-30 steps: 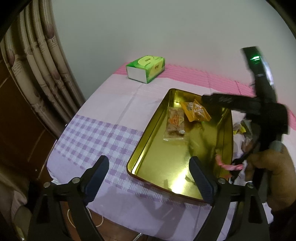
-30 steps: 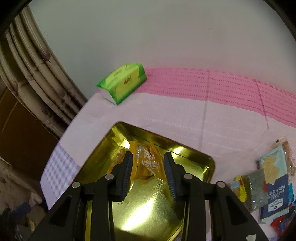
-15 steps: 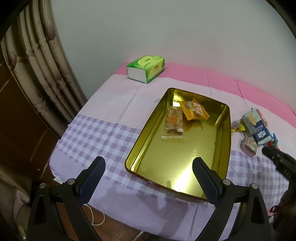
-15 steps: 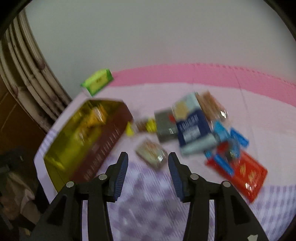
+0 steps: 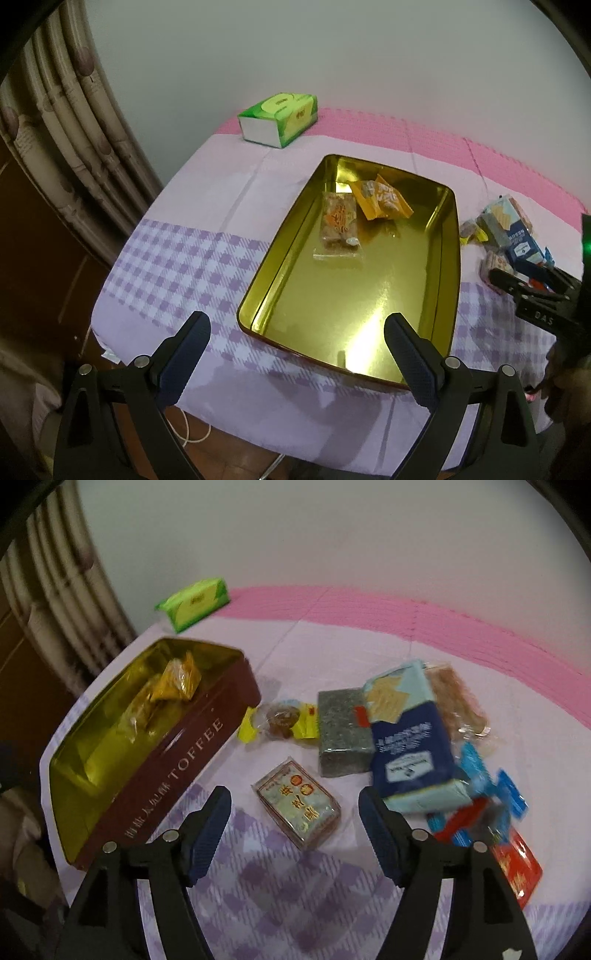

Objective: Organize snacks
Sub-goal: 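Grasp the square clear box with red label with the right tool, then grasp the blue-wrapped candy with the left tool while the right tool holds the box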

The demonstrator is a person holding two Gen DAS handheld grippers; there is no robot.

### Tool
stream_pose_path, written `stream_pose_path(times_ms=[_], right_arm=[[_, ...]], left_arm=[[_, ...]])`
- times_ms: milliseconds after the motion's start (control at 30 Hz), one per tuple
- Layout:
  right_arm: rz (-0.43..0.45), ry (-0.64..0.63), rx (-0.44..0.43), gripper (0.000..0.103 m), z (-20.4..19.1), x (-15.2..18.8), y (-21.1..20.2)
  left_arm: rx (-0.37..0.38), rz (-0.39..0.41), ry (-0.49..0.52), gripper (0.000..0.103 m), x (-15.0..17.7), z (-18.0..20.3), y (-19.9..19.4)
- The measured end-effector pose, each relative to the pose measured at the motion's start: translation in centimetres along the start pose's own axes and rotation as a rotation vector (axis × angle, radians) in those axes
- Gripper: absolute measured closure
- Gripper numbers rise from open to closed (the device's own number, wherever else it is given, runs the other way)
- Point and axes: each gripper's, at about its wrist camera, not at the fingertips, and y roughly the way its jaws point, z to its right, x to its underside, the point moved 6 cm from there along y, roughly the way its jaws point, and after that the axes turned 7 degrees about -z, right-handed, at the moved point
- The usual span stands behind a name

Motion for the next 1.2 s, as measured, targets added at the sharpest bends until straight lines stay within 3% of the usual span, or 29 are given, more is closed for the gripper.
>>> stream_pose_path(times_ms=[67, 233, 333, 433, 567, 633, 767, 933, 1033, 1200], right_arm=[[-0.020, -0.039, 0.016, 0.041, -0.2, -0.3, 0.8], [-0.096, -0.114, 0.084, 0.076, -1.0, -0.2, 2.7], [-0.078, -0.093, 0.078, 0.076, -1.1, 1.2, 1.1], [-0.016, 0.009, 0.032, 0.076, 0.4, 3.8, -2.3], [0.069, 0.208, 0.050, 0.076, 6.3, 9.1, -7.8], [0.088, 0.268, 0.092, 0.076, 9.3, 11.5, -10.0], [0.099, 0.355, 0.205, 0.076, 15.0, 15.5, -12.5], [0.140, 0.449, 0.243, 0.076, 19.2, 18.5, -13.6], [0.159, 0.474, 0.210, 0.076, 19.9, 19.0, -13.3], [0.204, 0.502, 0.139, 0.076, 19.7, 19.0, -12.7]], left_arm=[[-0.002, 0.002, 0.000, 0.008, 0.0, 0.0, 0.0], [-0.016, 0.009, 0.015, 0.008, -0.1, 0.2, 0.0], [-0.025, 0.027, 0.027, 0.008, -0.1, 0.4, -0.3], [-0.001, 0.062, 0.054, 0.008, 0.0, 1.1, -1.2], [0.035, 0.139, 0.131, 0.008, 0.5, 3.1, -3.1], [0.115, 0.149, 0.208, 0.008, 1.2, 5.5, -4.0], [0.372, 0.024, 0.282, 0.008, 2.9, 10.9, -4.2], [0.575, -0.178, 0.262, 0.008, 2.3, 19.2, -3.5], [0.577, -0.243, 0.224, 0.008, 1.1, 23.5, -2.5], [0.507, -0.364, 0.196, 0.008, 0.0, 31.1, 1.4]])
